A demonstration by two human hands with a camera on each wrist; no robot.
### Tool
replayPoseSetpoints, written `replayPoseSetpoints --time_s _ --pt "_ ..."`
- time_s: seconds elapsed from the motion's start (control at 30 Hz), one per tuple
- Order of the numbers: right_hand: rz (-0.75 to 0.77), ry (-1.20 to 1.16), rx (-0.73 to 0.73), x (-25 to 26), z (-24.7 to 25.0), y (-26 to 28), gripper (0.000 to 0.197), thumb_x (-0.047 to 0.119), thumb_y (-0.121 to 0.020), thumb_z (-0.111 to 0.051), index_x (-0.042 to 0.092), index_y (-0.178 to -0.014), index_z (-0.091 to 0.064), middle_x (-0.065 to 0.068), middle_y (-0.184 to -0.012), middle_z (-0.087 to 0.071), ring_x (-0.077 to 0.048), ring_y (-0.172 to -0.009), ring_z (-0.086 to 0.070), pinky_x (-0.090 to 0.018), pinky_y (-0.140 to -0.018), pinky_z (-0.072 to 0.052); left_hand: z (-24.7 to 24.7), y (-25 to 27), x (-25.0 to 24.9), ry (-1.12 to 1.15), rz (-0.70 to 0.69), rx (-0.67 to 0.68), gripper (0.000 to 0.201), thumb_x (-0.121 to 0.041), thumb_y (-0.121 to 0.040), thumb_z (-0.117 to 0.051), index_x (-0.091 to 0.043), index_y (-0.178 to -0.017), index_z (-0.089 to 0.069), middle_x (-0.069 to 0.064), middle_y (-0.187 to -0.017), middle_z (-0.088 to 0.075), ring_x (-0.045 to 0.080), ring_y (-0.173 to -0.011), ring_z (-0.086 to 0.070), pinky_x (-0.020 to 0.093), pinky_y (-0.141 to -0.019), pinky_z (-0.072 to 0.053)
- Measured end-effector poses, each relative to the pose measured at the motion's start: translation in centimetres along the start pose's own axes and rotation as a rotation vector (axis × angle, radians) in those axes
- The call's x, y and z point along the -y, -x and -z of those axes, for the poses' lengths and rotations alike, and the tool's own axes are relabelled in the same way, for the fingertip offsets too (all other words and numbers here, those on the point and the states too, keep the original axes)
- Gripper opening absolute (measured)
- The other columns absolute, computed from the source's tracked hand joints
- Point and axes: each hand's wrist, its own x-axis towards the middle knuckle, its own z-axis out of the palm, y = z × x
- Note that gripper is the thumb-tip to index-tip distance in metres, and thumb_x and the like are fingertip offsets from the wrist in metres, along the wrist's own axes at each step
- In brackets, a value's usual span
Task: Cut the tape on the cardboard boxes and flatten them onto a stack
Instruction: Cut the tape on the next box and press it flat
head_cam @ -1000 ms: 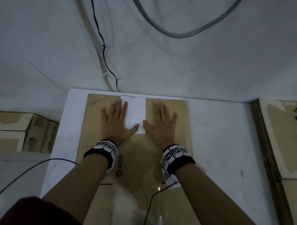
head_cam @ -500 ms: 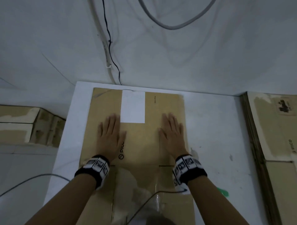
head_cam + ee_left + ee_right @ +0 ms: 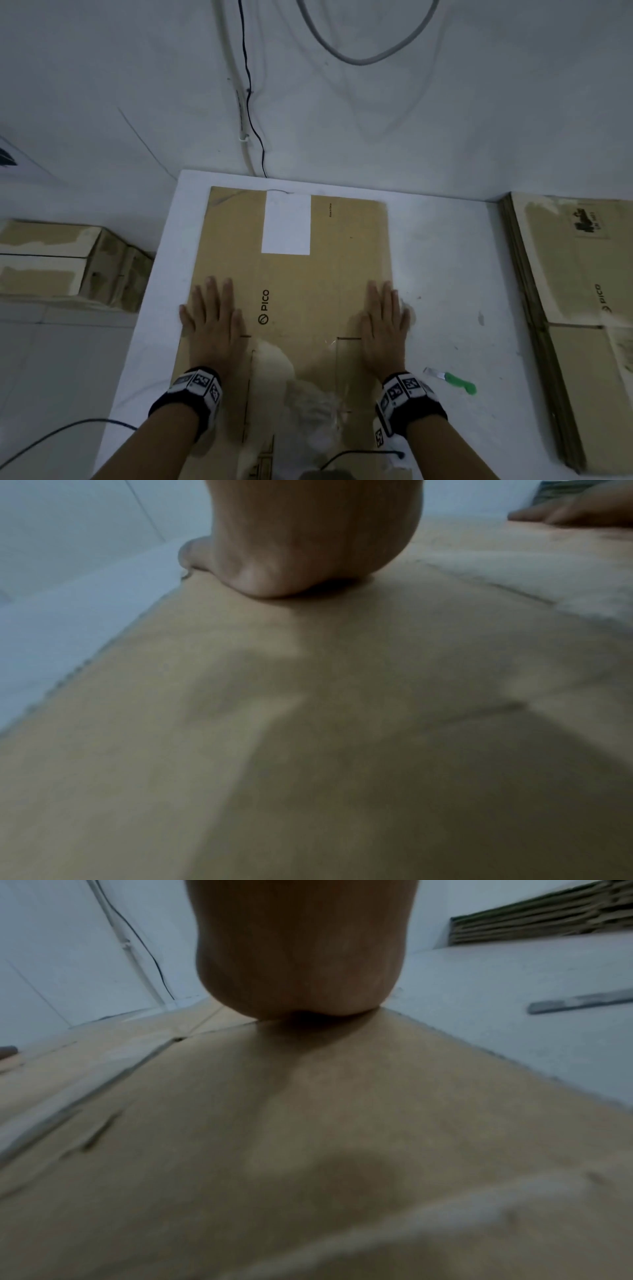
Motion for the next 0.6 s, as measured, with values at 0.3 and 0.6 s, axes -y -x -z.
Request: replayPoseSetpoints --time_s 0.3,0.6 --pt "-0.327 -0.238 -0.125 0.7 2.2 2.2 0.069 0.046 -0.092 -0.061 0.017 -0.150 -0.036 -0.012 -0.154 -0.033 -0.035 -0.138 -0.034 -0.049 -0.112 -0.030 3.2 2.2 -2.5 0.283 0.576 -0.082 0.100 -0.083 -0.065 -0.048 -0.005 -0.126 -0.036 0.030 -0.127 -0.042 0.043 -0.111 -0.044 0.054 -0.090 -0.035" --pt "-0.574 -0.580 0.023 -0.6 4.2 4.0 0.078 0.042 -0.066 -0.088 0.004 -0.127 -0.057 -0.014 -0.121 -0.062 -0.030 -0.109 -0.060 -0.035 -0.090 -0.049 6.7 3.7 2.3 0.586 0.511 0.213 0.075 -0.052 -0.076 -0.075 -0.006 -0.124 -0.040 0.017 -0.121 -0.056 0.036 -0.109 -0.055 0.042 -0.089 -0.043"
